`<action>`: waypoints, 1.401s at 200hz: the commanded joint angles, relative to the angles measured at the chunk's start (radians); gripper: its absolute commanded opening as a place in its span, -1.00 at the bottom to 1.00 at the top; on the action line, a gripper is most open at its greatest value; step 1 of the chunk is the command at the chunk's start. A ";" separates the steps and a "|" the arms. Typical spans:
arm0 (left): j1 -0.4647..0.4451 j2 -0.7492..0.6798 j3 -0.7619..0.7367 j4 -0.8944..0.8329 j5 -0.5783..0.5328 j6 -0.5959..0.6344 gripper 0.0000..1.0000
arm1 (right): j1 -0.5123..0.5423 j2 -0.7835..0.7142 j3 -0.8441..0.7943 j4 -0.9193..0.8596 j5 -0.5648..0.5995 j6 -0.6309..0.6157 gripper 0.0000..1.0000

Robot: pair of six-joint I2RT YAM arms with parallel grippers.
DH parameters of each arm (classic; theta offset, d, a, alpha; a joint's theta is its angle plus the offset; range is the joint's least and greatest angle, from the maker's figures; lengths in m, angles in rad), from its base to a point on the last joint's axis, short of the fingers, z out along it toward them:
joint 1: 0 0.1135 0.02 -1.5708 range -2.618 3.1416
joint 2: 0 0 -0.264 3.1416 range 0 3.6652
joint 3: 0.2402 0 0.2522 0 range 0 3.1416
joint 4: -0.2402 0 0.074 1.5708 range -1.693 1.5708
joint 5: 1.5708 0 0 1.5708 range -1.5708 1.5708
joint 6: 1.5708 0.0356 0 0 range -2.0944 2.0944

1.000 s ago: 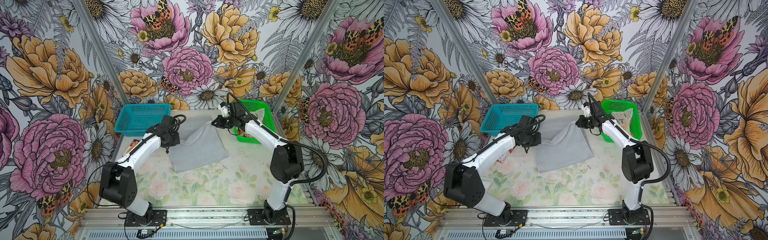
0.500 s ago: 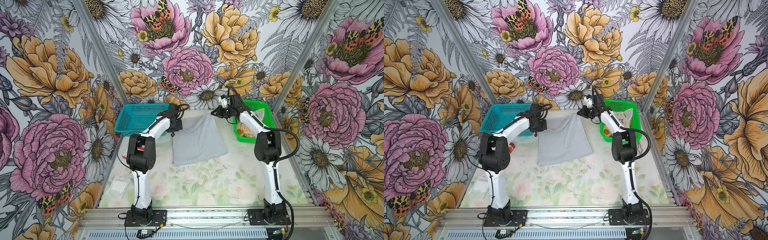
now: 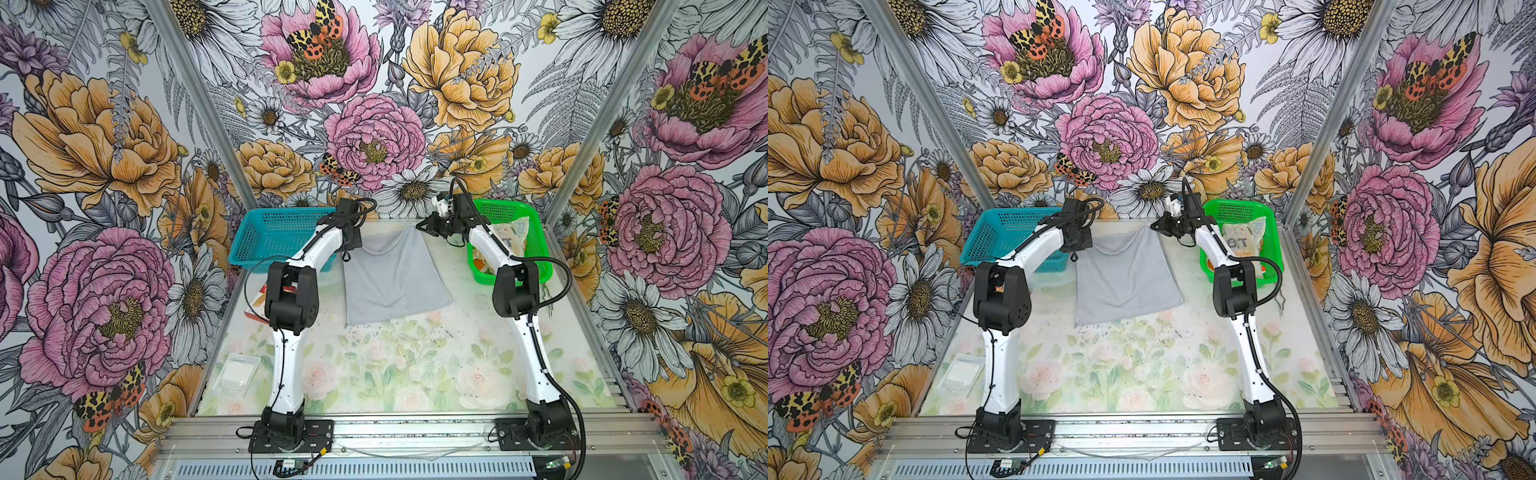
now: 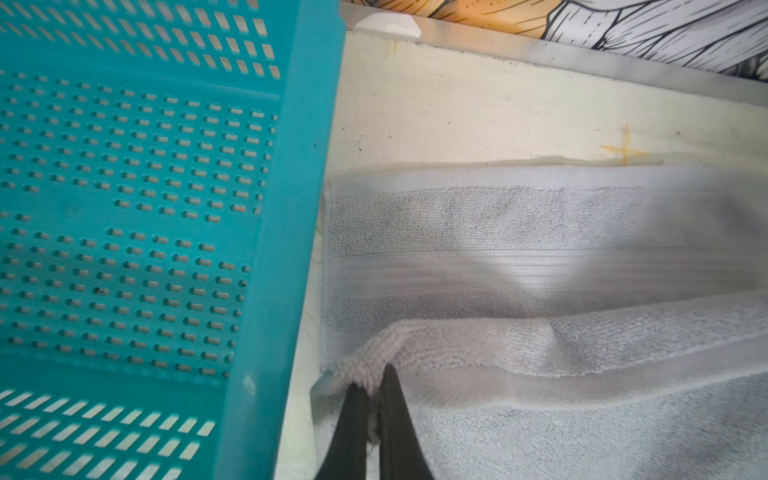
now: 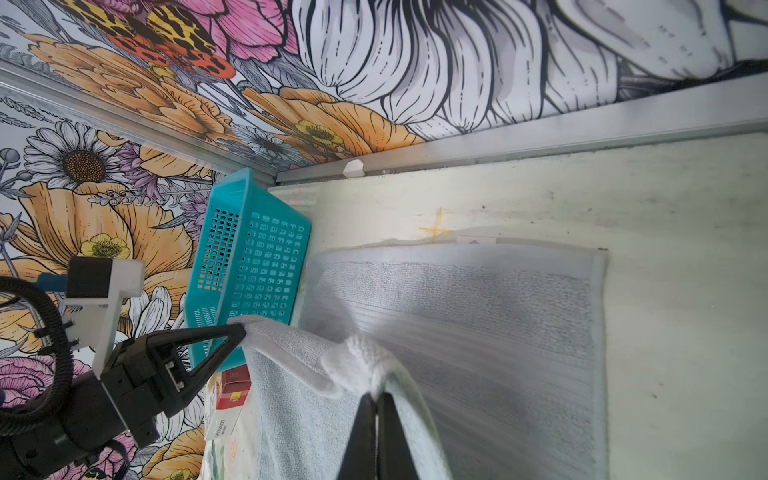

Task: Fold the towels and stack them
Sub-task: 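Lift the near edge with both grippers and fold it over toward the baskets, then open both grippers to release the folded edge at the far side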

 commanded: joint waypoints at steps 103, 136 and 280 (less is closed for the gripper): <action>0.031 0.107 0.144 0.048 -0.090 -0.022 -1.00 | -0.025 0.147 0.188 0.009 0.090 0.015 -1.00; 0.037 0.242 0.351 -0.040 -0.086 -0.010 -0.82 | -0.029 0.194 0.220 0.013 0.125 0.004 -1.00; -0.068 0.201 0.511 -0.165 -0.031 0.070 -0.10 | -0.015 -0.254 -0.311 0.066 0.208 -0.175 -0.07</action>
